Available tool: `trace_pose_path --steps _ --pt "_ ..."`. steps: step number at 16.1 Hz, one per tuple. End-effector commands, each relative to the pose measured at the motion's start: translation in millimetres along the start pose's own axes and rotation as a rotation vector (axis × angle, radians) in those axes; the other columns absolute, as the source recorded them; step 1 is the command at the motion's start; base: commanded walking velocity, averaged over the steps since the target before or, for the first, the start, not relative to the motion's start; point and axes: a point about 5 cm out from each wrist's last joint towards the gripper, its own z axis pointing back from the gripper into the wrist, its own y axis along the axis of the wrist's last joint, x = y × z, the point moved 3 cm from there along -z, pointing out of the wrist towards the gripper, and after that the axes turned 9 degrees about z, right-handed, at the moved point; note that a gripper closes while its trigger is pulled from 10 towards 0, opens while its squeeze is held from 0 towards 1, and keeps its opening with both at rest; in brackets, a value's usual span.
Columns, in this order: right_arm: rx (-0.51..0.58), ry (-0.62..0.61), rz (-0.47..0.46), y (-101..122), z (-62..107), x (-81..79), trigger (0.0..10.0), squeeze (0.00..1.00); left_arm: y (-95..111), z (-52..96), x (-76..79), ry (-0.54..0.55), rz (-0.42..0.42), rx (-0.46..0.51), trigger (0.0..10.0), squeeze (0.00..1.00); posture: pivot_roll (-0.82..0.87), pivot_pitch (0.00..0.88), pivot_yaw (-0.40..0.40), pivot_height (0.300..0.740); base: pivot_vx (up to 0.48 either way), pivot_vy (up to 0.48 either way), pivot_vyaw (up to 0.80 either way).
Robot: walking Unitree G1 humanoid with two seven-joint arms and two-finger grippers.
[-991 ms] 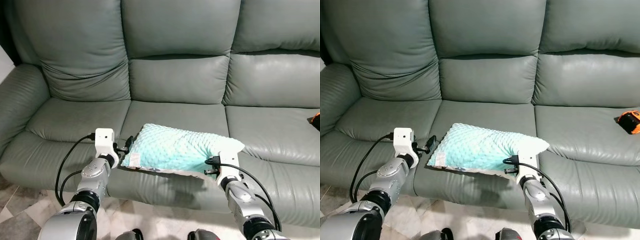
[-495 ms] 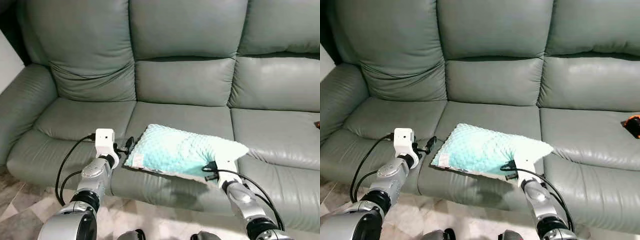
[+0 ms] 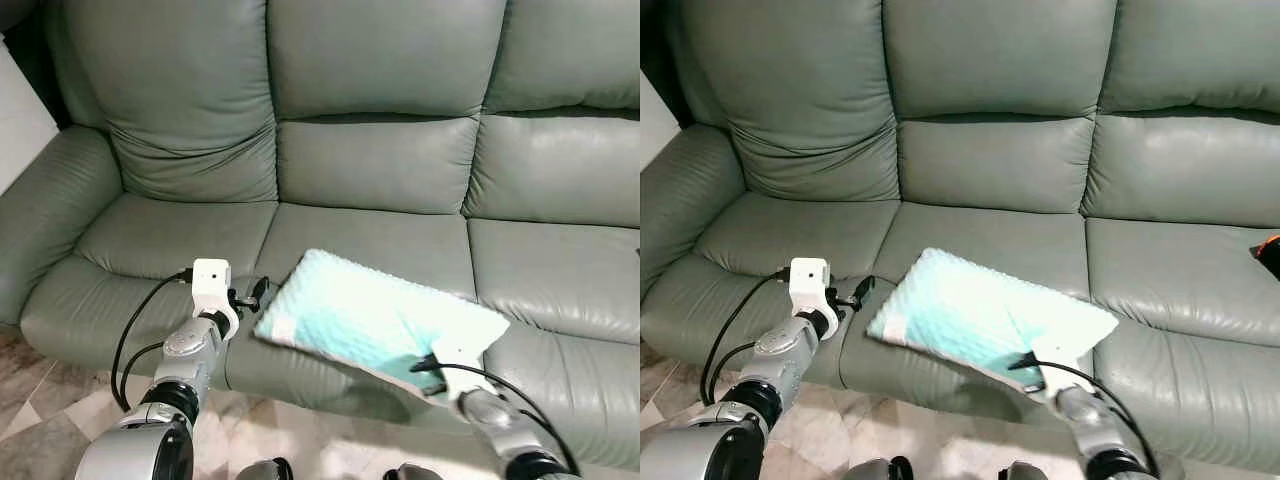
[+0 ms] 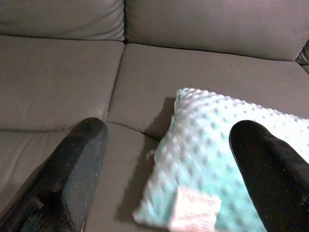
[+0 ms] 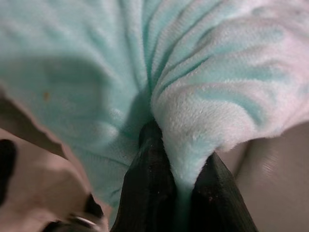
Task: Move the pillow to the sofa
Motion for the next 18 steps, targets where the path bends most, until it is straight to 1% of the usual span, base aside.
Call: trace_pose_path --steps 1,2,3,4,5,6,7,8,9,10,13,17,18 --pt "0.016 -0.042 0.000 -1 1.5 4.1 10.0 1.00 -4 4.0 -8.7 0.021 -0.004 -0.016 10.0 0.00 -0.13 0.115 0.120 0.740 0.000 0.000 0.00" --pt "0.081 -0.065 -0.020 10 2.0 8.0 10.0 1.00 -4 3.9 -8.6 0.021 -0.004 -0.016 10.0 0.00 -0.13 0.117 0.120 0.740 0.000 0.000 0.00" --pt "0.143 -0.095 -0.027 20 3.9 11.5 10.0 0.55 -4 3.8 -8.3 0.021 -0.004 -0.015 10.0 0.00 -0.13 0.120 0.120 0.740 0.000 0.000 0.00" --pt "0.199 -0.138 -0.034 28 6.6 16.9 10.0 0.00 -4 3.7 -8.2 0.021 -0.003 -0.015 10.0 0.00 -0.13 0.120 0.119 0.740 0.000 0.000 0.00" --pt "0.236 -0.147 -0.057 33 8.5 17.4 10.0 0.00 -3 3.6 -8.1 0.022 -0.001 -0.016 10.0 0.00 -0.14 0.122 0.119 0.740 0.000 0.000 0.00" --pt "0.249 -0.152 -0.083 34 9.2 17.4 10.0 0.00 -4 3.6 -8.1 0.023 0.001 -0.015 10.0 0.00 -0.14 0.122 0.119 0.740 0.000 0.000 0.00" --pt "0.282 -0.172 -0.123 38 10.8 19.5 10.0 0.00 -4 3.5 -8.3 0.027 0.005 -0.014 10.0 0.00 -0.14 0.122 0.119 0.740 0.000 0.000 0.00" --pt "0.343 -0.222 -0.140 49 14.2 24.9 10.0 0.00 -3 3.2 -7.7 0.029 0.008 -0.009 10.0 0.00 -0.14 0.120 0.119 0.740 0.000 0.000 0.00" --pt "0.372 -0.254 -0.130 54 16.4 28.1 10.0 0.00 -2 3.0 -7.0 0.027 0.011 -0.004 10.0 0.00 -0.13 0.118 0.119 0.740 0.000 0.000 0.00" --pt "0.382 -0.276 -0.130 57 17.4 30.7 0.0 0.00 -1 2.7 -6.6 0.027 0.012 0.002 10.0 0.00 -0.13 0.118 0.118 0.740 0.000 0.000 0.00" --pt "0.357 -0.309 -0.127 56 16.3 32.9 0.0 0.00 1 2.6 -6.9 0.025 0.011 0.013 10.0 0.00 -0.13 0.113 0.116 0.740 0.000 0.000 0.00" --pt "0.363 -0.338 -0.128 58 16.8 35.4 0.0 0.00 2 2.2 -6.4 0.022 0.010 0.016 10.0 0.00 -0.13 0.106 0.118 0.740 0.000 0.000 0.00" --pt "0.349 -0.337 -0.120 58 15.7 34.7 4.3 0.00 2 1.9 -6.0 0.021 0.009 0.016 10.0 0.00 -0.13 0.105 0.118 0.740 0.000 0.000 0.00"
